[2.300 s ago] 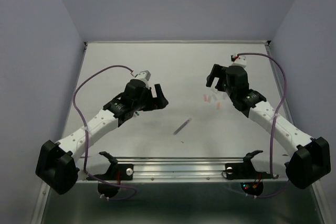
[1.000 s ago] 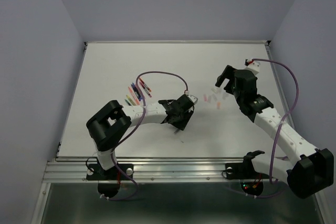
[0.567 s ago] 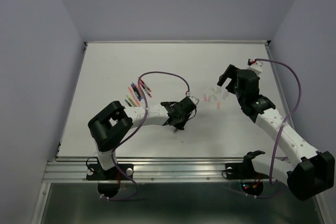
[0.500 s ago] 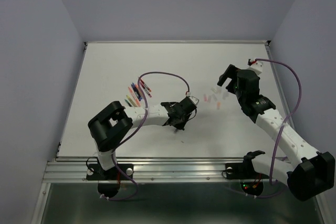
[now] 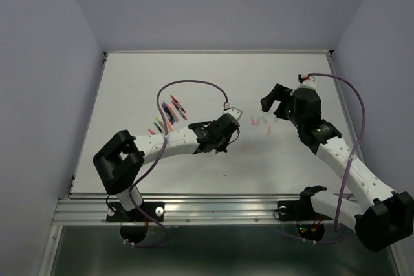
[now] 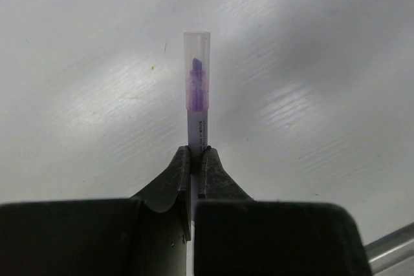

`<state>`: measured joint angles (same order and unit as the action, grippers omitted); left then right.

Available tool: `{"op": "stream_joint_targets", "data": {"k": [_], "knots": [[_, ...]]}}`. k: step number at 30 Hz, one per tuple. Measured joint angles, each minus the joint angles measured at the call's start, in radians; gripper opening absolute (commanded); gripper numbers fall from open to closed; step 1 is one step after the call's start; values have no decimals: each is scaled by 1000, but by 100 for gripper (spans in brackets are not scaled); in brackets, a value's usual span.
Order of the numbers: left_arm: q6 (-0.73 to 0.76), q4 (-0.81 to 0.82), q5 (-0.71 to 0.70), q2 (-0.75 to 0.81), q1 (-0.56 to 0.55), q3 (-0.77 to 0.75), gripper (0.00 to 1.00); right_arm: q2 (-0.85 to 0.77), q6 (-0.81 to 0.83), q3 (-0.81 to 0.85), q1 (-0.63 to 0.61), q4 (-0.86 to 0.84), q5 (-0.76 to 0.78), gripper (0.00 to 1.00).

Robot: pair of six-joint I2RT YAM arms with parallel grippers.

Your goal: Open the pen caps

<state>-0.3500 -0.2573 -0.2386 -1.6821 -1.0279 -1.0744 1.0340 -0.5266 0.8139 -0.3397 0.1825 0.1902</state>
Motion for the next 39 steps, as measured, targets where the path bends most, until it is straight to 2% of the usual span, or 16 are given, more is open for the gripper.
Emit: {"op": "stream_joint_targets", "data": {"k": [3, 9, 15, 18, 24, 27, 28, 34, 39], "knots": [[17, 60, 11, 101, 10, 3, 0, -16, 14, -12, 0, -11, -108, 100], [45, 288, 109, 339, 20, 91, 0, -26, 33, -13, 0, -80, -395, 100], [34, 381, 154, 391, 24, 186, 0, -25, -14, -61, 0, -244, -629, 100], [16, 414, 160, 400, 29, 229, 0, -10, -43, -76, 0, -297, -699, 98], [-1, 460, 160, 414, 32, 239, 0, 47, -87, -76, 0, -377, -814, 89], [-4, 481, 162, 424, 33, 239, 0, 74, -102, -76, 0, -392, -838, 81], [-6, 492, 162, 426, 34, 239, 0, 84, -111, -76, 0, -399, -848, 74], [-6, 500, 164, 426, 35, 239, 0, 109, -147, -77, 0, -440, -872, 63], [-6, 500, 165, 426, 35, 239, 0, 111, -171, -77, 0, -485, -894, 62]]}}
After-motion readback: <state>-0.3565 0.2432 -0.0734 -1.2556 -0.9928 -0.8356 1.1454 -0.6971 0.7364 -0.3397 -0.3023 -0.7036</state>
